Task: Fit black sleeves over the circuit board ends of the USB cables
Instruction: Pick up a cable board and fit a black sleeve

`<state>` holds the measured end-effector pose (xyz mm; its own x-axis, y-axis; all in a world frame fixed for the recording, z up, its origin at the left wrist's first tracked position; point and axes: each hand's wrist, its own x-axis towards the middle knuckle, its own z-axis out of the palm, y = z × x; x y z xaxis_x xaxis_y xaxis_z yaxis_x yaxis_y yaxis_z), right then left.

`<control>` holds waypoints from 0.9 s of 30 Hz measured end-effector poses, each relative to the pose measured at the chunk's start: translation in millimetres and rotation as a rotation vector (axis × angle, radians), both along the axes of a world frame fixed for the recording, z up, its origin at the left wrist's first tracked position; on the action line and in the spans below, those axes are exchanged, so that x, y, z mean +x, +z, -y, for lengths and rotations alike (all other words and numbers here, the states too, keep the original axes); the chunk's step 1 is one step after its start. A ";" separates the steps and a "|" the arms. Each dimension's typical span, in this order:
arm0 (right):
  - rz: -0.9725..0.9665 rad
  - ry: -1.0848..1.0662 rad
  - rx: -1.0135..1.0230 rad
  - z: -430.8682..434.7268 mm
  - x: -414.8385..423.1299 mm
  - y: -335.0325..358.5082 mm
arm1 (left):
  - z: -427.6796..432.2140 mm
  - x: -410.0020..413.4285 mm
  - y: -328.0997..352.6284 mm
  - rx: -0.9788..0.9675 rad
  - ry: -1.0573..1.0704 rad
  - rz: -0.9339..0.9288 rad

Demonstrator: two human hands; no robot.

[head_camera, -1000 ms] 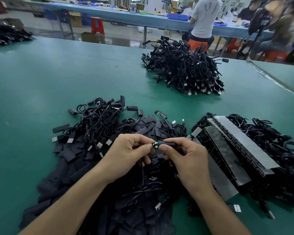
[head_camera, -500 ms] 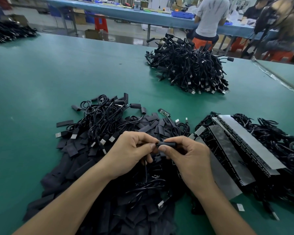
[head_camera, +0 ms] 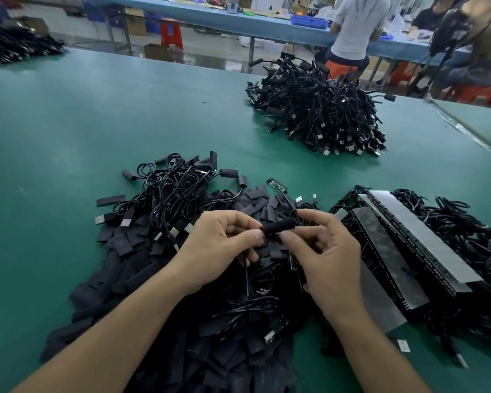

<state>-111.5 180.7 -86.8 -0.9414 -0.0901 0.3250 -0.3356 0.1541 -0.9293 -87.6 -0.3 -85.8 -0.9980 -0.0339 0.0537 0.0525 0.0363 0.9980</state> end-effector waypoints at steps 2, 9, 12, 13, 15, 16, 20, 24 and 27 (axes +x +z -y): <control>0.005 -0.020 -0.039 -0.7 -0.7 1.4 | -0.1 0.1 0.5 0.010 0.009 0.004; 0.004 0.024 -0.024 3.8 2.6 3.5 | -1.9 0.4 1.9 0.039 0.010 0.013; -0.010 0.033 0.051 4.8 3.8 2.3 | -3.2 0.4 0.9 0.031 0.010 0.016; -0.007 0.035 0.070 5.3 4.2 2.2 | -3.4 0.5 1.1 0.036 0.013 0.018; 0.003 0.041 0.084 5.8 4.0 2.9 | -3.3 0.9 1.9 0.052 0.020 0.014; 0.003 0.046 0.081 5.9 3.7 3.2 | -3.2 0.9 2.5 0.066 0.024 0.010; 0.021 0.033 0.006 3.9 3.1 3.5 | -2.6 2.2 5.2 0.152 0.014 0.014; 0.084 0.013 -0.067 1.1 -0.9 5.0 | -2.2 3.7 7.3 0.158 -0.010 0.015; 0.110 0.017 -0.039 -0.3 -1.1 11.5 | -0.6 4.0 8.8 0.161 -0.023 0.026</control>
